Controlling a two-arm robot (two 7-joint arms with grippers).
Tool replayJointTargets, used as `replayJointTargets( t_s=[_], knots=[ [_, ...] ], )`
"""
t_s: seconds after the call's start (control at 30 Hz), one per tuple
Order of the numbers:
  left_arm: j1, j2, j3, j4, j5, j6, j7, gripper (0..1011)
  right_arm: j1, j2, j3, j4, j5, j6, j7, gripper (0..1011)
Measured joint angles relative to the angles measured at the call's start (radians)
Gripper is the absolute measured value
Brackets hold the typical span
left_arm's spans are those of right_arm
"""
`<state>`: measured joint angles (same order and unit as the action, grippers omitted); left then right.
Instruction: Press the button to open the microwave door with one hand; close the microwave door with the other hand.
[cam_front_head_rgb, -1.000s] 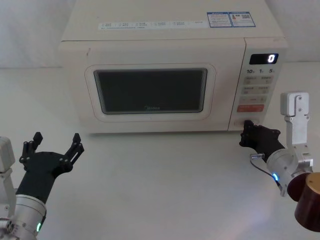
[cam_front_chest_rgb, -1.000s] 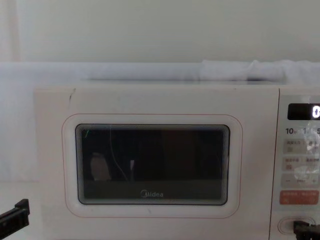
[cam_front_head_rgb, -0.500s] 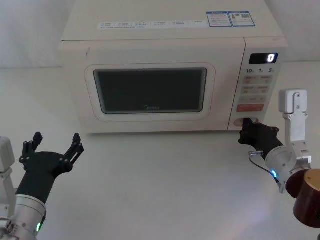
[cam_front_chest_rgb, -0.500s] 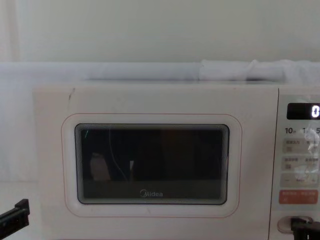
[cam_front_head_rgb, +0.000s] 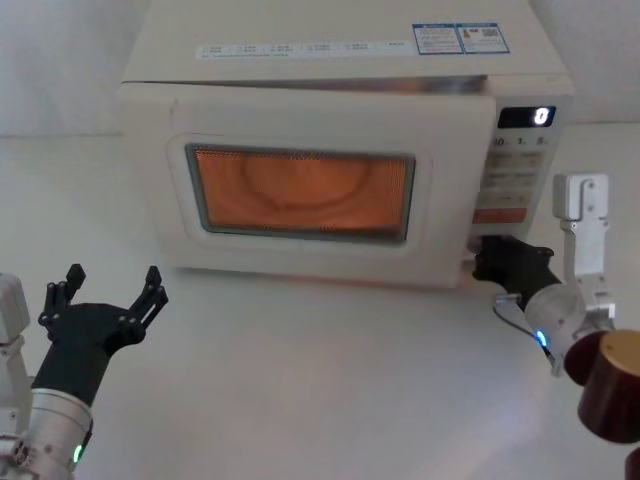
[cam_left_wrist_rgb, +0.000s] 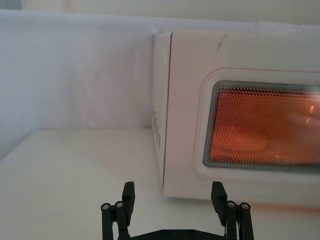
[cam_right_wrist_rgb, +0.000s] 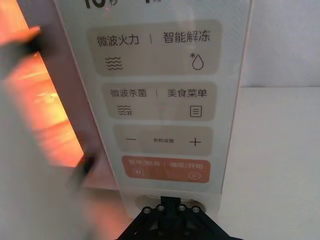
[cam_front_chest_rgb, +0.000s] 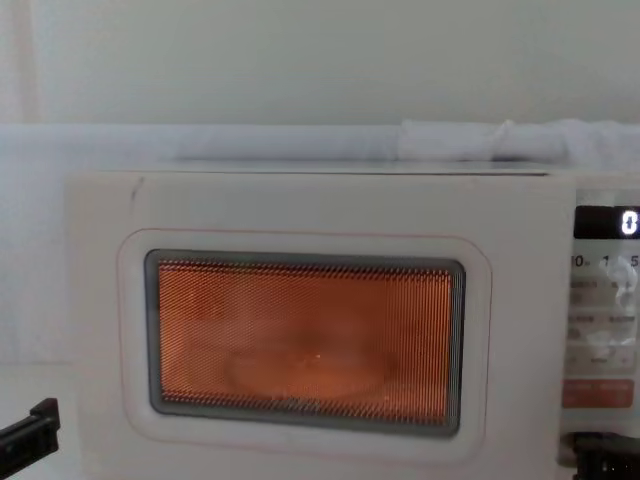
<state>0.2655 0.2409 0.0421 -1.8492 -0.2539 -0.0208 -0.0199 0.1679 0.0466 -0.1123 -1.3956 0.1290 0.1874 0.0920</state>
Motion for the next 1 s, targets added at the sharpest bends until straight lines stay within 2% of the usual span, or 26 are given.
replayJointTargets(
  t_s=[0.47,1.0],
  knots=[
    [0.000,0.000,0.000,0.000,0.000,0.000,0.000,1001,0.009,-0.005,-0.001,0.009,-0.004,-0.003,-0.004,0],
    [0.000,0.000,0.000,0.000,0.000,0.000,0.000,1001,-0.085,0.010,0.016,-0.126,-0.009,0.046,-0.015,0]
  ],
)
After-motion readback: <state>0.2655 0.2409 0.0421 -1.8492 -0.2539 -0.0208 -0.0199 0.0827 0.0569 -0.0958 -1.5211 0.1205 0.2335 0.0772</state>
